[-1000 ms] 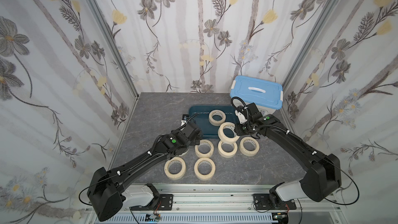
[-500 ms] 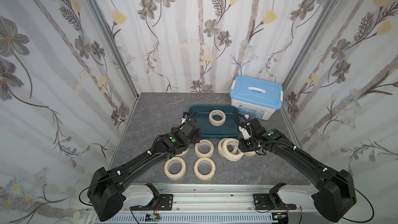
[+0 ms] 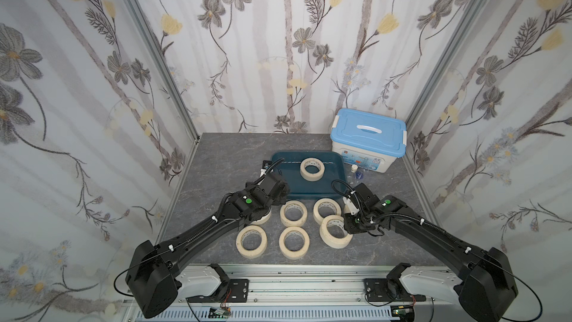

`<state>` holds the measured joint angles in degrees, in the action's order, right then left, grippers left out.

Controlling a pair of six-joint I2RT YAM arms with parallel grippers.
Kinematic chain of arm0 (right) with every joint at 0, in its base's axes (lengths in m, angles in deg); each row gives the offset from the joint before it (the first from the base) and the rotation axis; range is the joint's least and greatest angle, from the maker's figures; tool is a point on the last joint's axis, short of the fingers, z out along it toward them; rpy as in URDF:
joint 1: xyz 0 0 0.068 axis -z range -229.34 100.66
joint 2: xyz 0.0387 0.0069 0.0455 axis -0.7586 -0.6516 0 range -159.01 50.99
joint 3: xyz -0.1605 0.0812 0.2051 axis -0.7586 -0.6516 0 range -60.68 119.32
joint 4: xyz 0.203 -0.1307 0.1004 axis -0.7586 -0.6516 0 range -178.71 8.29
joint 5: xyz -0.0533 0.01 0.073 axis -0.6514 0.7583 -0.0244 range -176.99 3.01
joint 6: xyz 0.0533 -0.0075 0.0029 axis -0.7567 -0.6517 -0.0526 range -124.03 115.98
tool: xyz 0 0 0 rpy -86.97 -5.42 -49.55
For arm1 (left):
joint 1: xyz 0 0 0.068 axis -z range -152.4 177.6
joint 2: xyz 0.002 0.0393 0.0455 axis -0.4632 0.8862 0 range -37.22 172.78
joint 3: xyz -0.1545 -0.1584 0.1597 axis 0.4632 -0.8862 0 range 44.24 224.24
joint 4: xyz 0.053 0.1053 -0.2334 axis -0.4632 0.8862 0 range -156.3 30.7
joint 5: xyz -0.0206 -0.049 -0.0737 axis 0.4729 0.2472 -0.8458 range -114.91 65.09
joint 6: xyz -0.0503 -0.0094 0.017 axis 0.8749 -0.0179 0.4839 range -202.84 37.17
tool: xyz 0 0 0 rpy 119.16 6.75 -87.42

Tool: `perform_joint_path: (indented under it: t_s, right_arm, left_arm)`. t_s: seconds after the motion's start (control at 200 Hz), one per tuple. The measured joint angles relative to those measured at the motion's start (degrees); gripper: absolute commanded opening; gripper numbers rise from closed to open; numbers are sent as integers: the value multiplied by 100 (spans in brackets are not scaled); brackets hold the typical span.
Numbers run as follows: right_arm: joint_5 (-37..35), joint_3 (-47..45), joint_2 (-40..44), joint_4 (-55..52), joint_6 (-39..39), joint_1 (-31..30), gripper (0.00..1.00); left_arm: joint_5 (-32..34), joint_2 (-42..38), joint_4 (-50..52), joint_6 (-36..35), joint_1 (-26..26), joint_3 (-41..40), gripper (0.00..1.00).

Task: Take out the art tape in the storage box
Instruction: Place the art tape at the center of the board.

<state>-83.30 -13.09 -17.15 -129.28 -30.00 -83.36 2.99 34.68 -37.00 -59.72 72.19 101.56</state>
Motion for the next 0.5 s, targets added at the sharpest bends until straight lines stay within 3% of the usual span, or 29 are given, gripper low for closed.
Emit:
perform_joint_path:
  t_s: [0.5]
  right_arm:
    - [68,-212,-199,-7,-144,-205,19]
  left_arm:
    - [0,0,-2,-22,-50,11,100]
